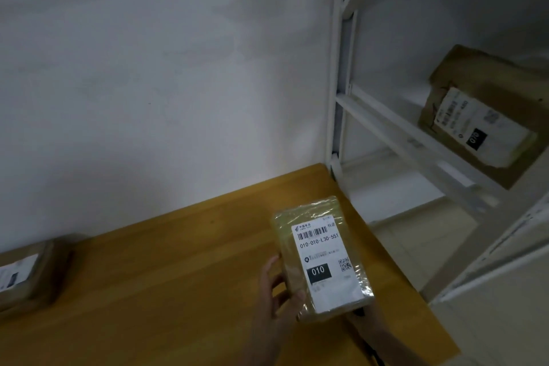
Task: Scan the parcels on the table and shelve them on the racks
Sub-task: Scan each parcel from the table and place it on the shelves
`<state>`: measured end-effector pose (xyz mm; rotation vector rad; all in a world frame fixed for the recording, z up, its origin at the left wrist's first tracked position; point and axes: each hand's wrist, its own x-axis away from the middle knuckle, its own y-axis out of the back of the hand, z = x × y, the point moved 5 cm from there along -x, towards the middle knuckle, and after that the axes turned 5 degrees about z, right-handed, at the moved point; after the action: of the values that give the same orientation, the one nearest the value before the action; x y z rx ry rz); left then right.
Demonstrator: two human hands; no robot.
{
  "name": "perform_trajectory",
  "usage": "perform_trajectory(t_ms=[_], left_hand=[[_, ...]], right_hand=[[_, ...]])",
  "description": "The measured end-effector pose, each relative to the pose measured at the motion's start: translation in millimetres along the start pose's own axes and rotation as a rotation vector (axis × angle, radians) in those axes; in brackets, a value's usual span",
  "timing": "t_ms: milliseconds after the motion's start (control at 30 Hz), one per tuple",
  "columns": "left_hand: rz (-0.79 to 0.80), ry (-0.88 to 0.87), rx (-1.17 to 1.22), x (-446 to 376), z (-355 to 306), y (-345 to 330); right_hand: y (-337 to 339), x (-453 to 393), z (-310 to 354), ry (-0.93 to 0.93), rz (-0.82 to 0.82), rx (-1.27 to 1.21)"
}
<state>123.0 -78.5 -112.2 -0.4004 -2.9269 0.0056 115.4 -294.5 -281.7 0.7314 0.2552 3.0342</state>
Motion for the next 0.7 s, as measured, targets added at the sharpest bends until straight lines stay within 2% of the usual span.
perform_trajectory(t_ms=[100,233,333,400,467,700], left_hand=[[0.011,-0.003,-0.016,2,-1,-19],[0.059,0.007,0.048,17,-13,-59],[0.081,-0.022,0.035,35,-26,-100],[0.111,-0.04,0.041,55,-36,-136],[0.174,-0.065,0.051,81,-49,-181],[0.381,-0.189,-0.02,168,-71,-353]], right_hand=[[18,4,-10,0.054,-0.023,-0.026],[68,79,72,0.172,-0.159,-0.238],[110,140,108,0.201,-0.063,-0.434],[137,184,116,0.243,0.014,-0.441],[164,232,115,0.293,0.023,-0.388],[293,397,64,0.357,-0.217,-0.379]])
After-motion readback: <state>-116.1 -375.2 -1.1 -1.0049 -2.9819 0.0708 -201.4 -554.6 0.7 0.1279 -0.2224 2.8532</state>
